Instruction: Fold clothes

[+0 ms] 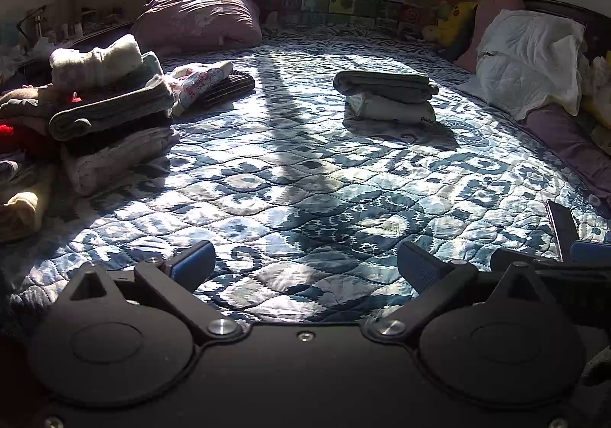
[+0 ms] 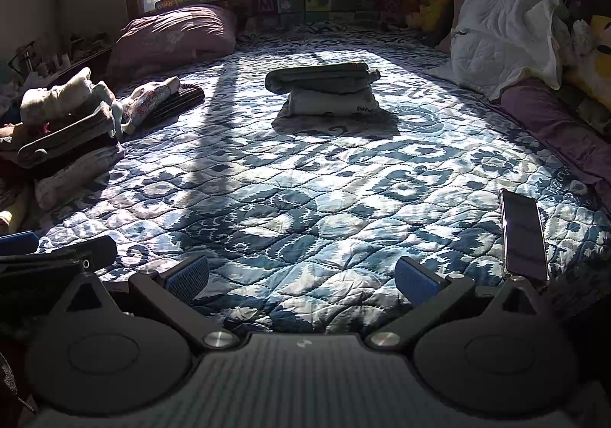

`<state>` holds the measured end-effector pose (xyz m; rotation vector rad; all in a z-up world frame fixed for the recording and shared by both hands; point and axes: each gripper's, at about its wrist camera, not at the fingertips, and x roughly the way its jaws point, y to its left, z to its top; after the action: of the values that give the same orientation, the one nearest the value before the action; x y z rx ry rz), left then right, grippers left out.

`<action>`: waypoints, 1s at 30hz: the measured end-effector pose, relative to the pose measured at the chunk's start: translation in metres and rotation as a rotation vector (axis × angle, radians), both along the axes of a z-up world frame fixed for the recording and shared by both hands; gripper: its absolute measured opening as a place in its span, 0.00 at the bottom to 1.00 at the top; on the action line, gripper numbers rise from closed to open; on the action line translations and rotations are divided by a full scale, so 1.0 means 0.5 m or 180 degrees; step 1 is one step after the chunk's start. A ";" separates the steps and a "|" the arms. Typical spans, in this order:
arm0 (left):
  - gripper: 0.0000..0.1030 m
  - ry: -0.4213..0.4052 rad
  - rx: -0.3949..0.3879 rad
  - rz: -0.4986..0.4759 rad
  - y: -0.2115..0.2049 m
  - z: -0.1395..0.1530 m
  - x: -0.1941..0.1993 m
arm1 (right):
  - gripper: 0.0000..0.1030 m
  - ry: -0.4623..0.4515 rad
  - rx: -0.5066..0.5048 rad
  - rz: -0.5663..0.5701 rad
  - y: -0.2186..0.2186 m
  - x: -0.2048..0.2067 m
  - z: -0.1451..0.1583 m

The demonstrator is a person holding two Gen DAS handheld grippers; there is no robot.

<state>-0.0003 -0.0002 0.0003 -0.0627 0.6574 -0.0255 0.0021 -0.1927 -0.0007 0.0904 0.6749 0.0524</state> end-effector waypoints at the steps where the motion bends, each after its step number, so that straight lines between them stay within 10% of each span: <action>1: 0.99 -0.0013 0.0015 0.0010 0.000 0.001 -0.001 | 1.00 -0.0004 0.0010 0.0014 -0.001 0.001 0.000; 30: 0.99 -0.0159 0.0191 -0.0014 -0.026 -0.006 0.033 | 1.00 -0.0018 0.0035 -0.0059 -0.013 0.045 0.000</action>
<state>0.0163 -0.0132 -0.0028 -0.0027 0.6080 -0.0114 0.0244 -0.1993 -0.0005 0.1072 0.6681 0.0385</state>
